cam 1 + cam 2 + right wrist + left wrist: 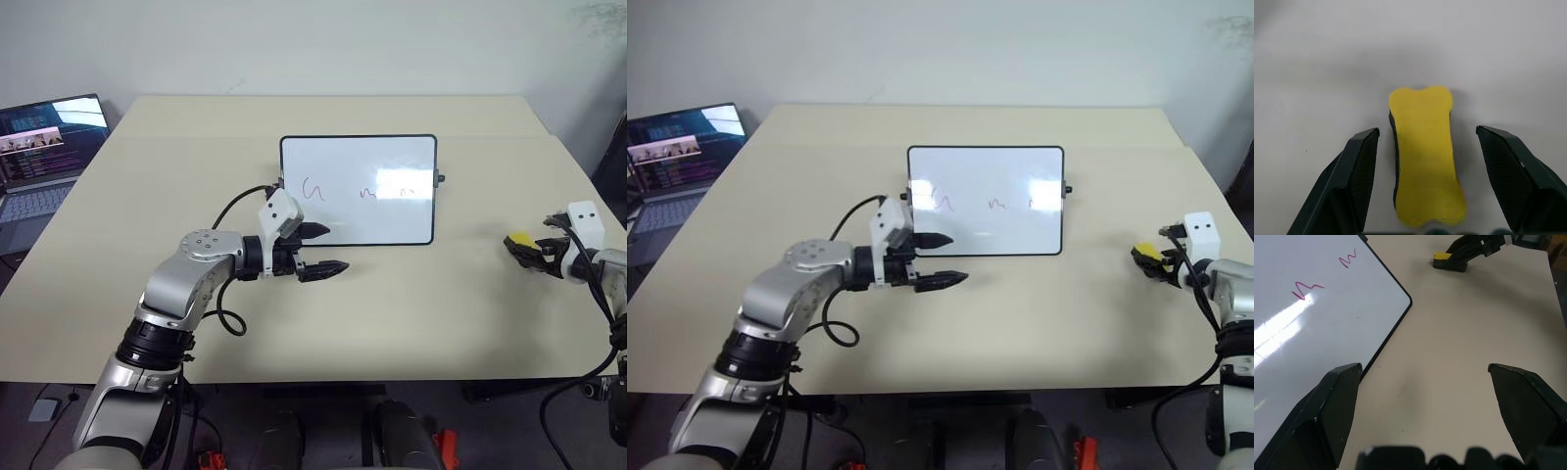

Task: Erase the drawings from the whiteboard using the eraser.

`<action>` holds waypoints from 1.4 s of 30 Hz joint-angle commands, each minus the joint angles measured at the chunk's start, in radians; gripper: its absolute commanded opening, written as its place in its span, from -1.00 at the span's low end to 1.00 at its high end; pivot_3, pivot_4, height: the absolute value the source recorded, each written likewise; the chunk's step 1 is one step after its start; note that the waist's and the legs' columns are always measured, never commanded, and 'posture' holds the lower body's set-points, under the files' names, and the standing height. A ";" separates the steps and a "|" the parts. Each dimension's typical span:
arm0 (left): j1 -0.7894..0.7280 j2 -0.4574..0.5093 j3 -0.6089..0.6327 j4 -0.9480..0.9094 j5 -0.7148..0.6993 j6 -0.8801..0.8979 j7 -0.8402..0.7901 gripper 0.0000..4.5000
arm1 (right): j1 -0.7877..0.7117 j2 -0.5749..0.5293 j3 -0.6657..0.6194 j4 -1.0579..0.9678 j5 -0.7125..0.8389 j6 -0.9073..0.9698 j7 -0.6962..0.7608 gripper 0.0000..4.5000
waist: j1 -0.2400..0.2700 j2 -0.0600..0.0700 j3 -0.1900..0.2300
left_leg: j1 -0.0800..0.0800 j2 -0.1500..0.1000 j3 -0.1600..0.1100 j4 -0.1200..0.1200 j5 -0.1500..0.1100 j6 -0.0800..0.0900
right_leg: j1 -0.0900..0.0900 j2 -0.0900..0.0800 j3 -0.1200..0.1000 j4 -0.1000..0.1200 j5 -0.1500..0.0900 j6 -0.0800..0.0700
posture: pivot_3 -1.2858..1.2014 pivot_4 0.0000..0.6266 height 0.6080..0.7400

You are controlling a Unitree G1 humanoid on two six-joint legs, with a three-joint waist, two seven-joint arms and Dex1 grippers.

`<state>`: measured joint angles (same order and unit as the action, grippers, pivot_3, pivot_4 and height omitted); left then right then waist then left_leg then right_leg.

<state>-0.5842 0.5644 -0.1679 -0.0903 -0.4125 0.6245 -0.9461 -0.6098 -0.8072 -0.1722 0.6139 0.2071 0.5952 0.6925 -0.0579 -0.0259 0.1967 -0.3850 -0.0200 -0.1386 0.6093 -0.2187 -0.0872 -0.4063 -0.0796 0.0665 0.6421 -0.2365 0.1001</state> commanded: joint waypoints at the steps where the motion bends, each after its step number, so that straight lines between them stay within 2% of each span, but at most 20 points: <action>1: -0.008 0.005 0.021 -0.046 0.000 -0.007 0.005 1.00 | -0.018 -0.002 -0.016 0.000 0.000 -0.015 -0.006 0.37 | 0.000 0.000 0.000 | 0.000 0.000 0.000 0.000 0.000 0.000 | 0.000 0.000 0.000 0.000 0.000 0.000 | 0.03 -0.52 1.00; 3: -0.004 0.006 0.021 -0.050 0.001 -0.007 0.007 1.00 | -0.017 -0.002 -0.017 0.003 -0.001 -0.017 -0.008 0.14 | 0.000 0.000 0.000 | 0.000 0.000 0.000 0.000 0.000 0.000 | 0.000 0.000 0.000 0.000 0.000 0.000 | 0.03 -0.52 1.00; 6: -0.004 0.005 0.020 -0.052 0.001 -0.006 0.009 1.00 | -0.017 -0.001 -0.011 0.010 -0.005 -0.022 -0.006 -0.37 | 0.000 0.000 0.000 | 0.000 0.000 0.000 0.000 0.000 0.000 | 0.000 0.000 0.000 0.000 0.000 0.000 | 0.03 -0.52 1.00; 8: -0.005 0.006 0.020 -0.048 0.003 -0.008 0.009 1.00 | -0.019 0.001 -0.010 0.016 -0.006 -0.025 -0.009 -0.57 | 0.000 0.000 0.000 | 0.000 0.000 0.000 0.000 0.000 0.000 | 0.000 0.000 0.000 0.000 0.000 0.000 | 0.03 -0.52 1.00; 15: -0.010 0.011 0.027 -0.046 0.003 -0.009 0.011 1.00 | -0.020 0.001 -0.015 -0.032 0.005 -0.018 0.002 -0.57 | 0.000 0.000 0.000 | 0.000 0.000 0.000 0.000 0.000 0.000 | 0.000 0.000 0.000 0.000 0.000 0.000 | 0.03 -0.52 1.00; 18: -0.016 0.037 0.047 -0.038 0.008 -0.014 0.010 1.00 | -0.035 -0.012 -0.010 -0.166 0.008 0.014 -0.002 -0.57 | -0.005 0.001 0.000 | 0.000 0.000 0.001 0.000 0.000 0.000 | 0.000 0.000 0.001 0.001 0.000 0.000 | 0.03 -0.52 1.00; 21: -0.014 0.121 0.155 -0.048 -0.020 0.004 0.018 1.00 | -0.107 -0.013 -0.018 -0.448 0.037 0.117 -0.048 -0.57 | -0.021 0.003 0.004 | 0.000 0.000 0.001 0.000 0.000 0.000 | -0.001 0.000 0.001 0.002 0.000 0.000 | 0.03 -0.52 1.00; 26: 0.042 0.194 0.242 -0.013 0.005 -0.011 0.054 1.00 | -0.177 0.062 0.020 -0.653 0.073 0.213 -0.093 -0.57 | -0.026 0.001 0.002 | 0.000 0.001 0.001 -0.001 0.000 0.000 | -0.001 0.000 0.001 0.001 0.000 0.000 | 0.03 -0.52 1.00; 28: 0.106 0.238 0.263 0.053 0.094 -0.072 0.111 1.00 | -0.263 0.172 0.113 -0.687 0.069 0.219 -0.119 -0.57 | -0.028 0.000 0.001 | 0.001 0.001 0.001 0.000 -0.001 0.000 | -0.001 0.000 0.001 0.001 0.000 0.000 | 0.03 -0.52 1.00; 31: 0.152 0.251 0.273 0.078 0.129 -0.103 0.141 1.00 | -0.334 0.303 0.220 -0.685 0.037 0.189 -0.142 -0.57 | -0.034 0.001 0.002 | 0.002 0.001 0.003 0.000 -0.001 0.000 | -0.002 0.000 0.003 0.003 0.000 0.000 | 0.03 -0.52 1.00; 33: 0.173 0.236 0.274 0.061 0.129 -0.102 0.153 1.00 | -0.374 0.403 0.319 -0.633 -0.010 0.138 -0.158 -0.57 | -0.030 0.001 0.002 | 0.000 0.002 0.001 0.000 -0.001 0.000 | -0.004 0.001 0.002 0.004 0.001 -0.002 | 0.03 -0.52 1.00; 36: 0.181 0.206 0.260 0.021 0.117 -0.086 0.162 1.00 | -0.425 0.493 0.456 -0.510 -0.135 -0.004 -0.188 -0.57 | -0.017 -0.001 0.001 | -0.003 0.001 0.000 0.000 -0.001 0.000 | -0.005 0.001 0.001 0.003 0.003 -0.005 | 0.03 -0.52 1.00; 42: 0.165 0.170 0.237 -0.016 0.125 -0.072 0.182 1.00 | -0.545 0.641 0.546 -0.189 -0.269 -0.242 -0.246 -0.57 | -0.008 -0.002 0.001 | -0.010 0.001 -0.002 0.000 -0.001 -0.001 | -0.013 0.001 -0.001 0.004 0.004 -0.007 | 0.03 -0.52 1.00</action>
<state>-0.3976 0.7384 0.0642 -0.0574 -0.2872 0.5603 -0.7742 -1.1035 -0.1859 0.3786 0.3702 -0.0294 0.4317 0.4681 -0.0656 -0.0276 0.1975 -0.3958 -0.0187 -0.1402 0.6093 -0.2194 -0.0878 -0.4202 -0.0789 0.0651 0.6467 -0.2322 0.0931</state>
